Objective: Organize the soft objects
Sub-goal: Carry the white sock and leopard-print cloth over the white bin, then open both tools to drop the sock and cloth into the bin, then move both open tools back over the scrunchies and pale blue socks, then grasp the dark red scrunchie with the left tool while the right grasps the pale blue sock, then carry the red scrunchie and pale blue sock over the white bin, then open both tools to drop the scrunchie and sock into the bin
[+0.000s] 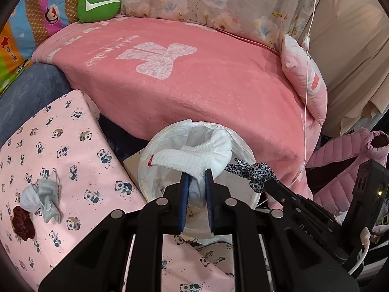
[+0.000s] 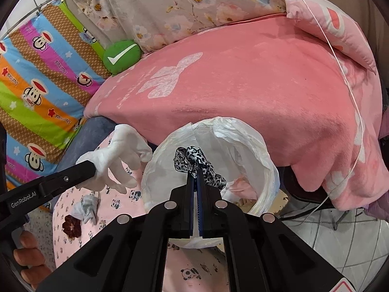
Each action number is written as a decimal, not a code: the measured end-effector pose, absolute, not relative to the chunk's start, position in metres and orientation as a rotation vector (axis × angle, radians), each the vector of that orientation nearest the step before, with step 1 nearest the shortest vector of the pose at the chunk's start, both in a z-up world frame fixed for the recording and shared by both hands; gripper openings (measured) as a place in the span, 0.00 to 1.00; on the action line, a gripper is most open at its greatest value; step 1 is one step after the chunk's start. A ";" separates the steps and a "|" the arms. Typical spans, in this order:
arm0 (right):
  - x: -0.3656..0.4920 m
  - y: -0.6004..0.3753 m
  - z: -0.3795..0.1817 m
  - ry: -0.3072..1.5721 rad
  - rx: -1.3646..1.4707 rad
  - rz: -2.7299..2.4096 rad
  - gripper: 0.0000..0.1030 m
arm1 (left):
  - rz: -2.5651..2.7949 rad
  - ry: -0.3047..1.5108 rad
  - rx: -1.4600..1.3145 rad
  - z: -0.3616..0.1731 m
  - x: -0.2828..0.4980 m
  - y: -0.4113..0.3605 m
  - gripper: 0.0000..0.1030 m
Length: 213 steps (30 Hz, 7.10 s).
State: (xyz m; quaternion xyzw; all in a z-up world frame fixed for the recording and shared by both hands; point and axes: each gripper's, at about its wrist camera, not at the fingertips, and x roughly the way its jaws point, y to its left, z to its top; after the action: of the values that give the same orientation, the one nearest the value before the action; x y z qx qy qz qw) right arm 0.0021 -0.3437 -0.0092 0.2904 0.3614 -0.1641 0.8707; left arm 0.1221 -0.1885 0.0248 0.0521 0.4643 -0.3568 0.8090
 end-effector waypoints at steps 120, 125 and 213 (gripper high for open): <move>0.073 -0.064 0.018 0.737 0.414 0.056 0.09 | -0.299 0.879 -0.111 0.014 0.114 0.098 0.19; 0.051 -0.068 0.039 0.704 0.405 0.033 0.09 | -0.339 0.847 -0.110 0.029 0.097 0.092 0.19; -0.002 -0.308 0.008 0.579 0.538 -0.287 0.15 | -0.658 0.826 0.081 0.018 0.109 -0.159 0.61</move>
State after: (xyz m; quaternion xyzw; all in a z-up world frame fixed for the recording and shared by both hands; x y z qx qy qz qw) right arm -0.0023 -0.3082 0.0076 0.2611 0.2812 -0.1394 0.9129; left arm 0.1089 -0.1592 0.0178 0.0385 0.3939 -0.3138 0.8631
